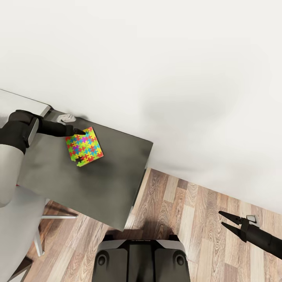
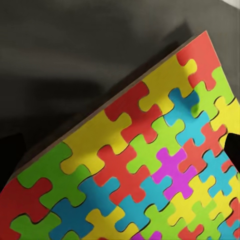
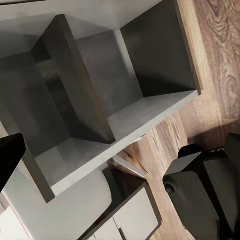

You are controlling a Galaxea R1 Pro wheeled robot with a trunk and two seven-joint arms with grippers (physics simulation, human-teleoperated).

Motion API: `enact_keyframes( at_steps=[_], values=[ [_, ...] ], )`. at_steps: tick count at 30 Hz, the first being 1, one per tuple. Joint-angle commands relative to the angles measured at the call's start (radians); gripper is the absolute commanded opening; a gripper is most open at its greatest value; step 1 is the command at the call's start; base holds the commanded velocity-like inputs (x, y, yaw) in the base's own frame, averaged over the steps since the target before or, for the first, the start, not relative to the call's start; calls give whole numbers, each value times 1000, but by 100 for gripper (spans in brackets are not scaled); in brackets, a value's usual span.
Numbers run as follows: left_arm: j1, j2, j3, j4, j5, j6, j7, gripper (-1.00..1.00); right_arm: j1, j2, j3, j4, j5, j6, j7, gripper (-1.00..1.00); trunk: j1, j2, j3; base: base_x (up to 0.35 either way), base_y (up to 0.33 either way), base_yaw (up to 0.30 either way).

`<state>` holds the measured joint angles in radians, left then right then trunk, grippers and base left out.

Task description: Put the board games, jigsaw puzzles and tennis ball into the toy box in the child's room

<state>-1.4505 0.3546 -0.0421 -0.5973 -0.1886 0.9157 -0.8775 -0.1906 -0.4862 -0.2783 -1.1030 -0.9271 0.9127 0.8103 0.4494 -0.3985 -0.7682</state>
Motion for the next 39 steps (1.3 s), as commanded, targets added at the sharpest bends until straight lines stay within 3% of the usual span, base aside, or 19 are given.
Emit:
enact_keyframes(
  at_steps=[1,6,9,15,19,30,39],
  values=[
    [-1,1,-2,-1,-9,2,-9,100,-1,0,-1,0,1,5,3,100,1,-2,-1,0,0,0],
    [-1,1,-3,0,-8,2,-20,100,-1,0,-1,0,1,5,3,100,1,-2,-1,0,0,0],
    [-1,2,-6,0,-9,2,-64,100,-1,0,-1,0,0,5,3,100,1,-2,-1,0,0,0],
    [-1,3,-87,1,-31,0,-143,100,-1,0,-1,0,0,5,3,100,1,-2,-1,0,0,0],
    [-1,3,-114,1,-35,-1,-160,100,-1,0,-1,0,0,5,3,100,1,-2,-1,0,0,0],
    [-1,3,-124,1,-36,-3,-172,100,-1,0,-1,0,0,5,3,100,1,-2,-1,0,0,0],
    [0,1,-140,1,-43,-3,-256,100,-1,0,-1,0,0,5,3,100,1,-2,-1,0,0,0]
  ],
)
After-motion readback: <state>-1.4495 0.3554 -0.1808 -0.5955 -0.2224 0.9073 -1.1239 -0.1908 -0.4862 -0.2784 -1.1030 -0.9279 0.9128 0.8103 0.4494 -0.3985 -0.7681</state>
